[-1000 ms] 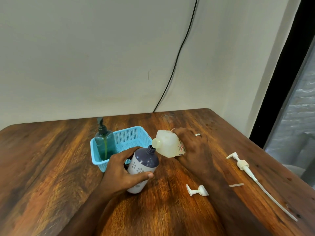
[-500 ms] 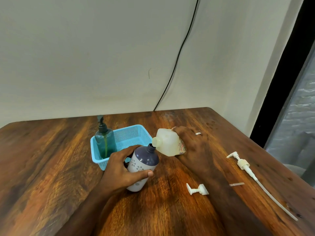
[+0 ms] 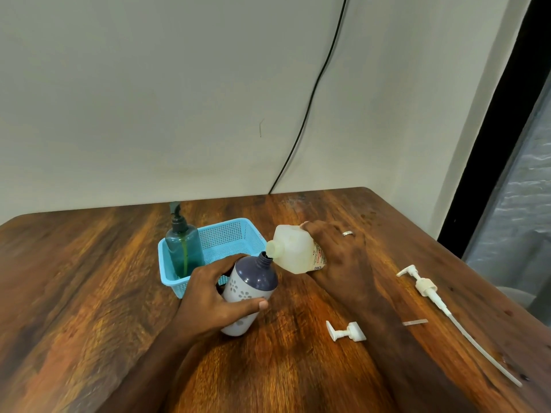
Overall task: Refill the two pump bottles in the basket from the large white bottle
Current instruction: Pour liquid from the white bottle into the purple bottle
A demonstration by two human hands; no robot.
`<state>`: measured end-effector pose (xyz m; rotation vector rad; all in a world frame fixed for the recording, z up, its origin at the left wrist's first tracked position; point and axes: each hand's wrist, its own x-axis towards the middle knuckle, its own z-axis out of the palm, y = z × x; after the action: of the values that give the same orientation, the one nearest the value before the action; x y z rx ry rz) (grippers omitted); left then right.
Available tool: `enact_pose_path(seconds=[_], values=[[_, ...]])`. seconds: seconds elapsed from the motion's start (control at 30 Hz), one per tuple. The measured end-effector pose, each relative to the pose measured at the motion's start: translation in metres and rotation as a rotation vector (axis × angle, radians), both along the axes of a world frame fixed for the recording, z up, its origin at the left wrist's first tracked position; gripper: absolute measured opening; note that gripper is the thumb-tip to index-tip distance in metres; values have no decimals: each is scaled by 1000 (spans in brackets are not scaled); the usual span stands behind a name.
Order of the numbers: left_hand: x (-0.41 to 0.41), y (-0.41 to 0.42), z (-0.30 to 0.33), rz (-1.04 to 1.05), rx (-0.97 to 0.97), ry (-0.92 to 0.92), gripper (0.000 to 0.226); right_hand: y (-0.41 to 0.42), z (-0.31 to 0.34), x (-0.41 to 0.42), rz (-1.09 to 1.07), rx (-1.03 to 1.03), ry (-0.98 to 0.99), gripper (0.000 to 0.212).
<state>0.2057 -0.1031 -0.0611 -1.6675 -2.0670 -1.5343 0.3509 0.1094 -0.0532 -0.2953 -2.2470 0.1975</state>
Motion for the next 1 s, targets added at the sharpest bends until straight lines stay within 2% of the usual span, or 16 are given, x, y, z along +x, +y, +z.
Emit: enact_pose_path(seconds=[1.0], values=[[-1, -3, 2, -44, 5, 13, 61, -2, 1, 2, -21, 47, 0, 72]])
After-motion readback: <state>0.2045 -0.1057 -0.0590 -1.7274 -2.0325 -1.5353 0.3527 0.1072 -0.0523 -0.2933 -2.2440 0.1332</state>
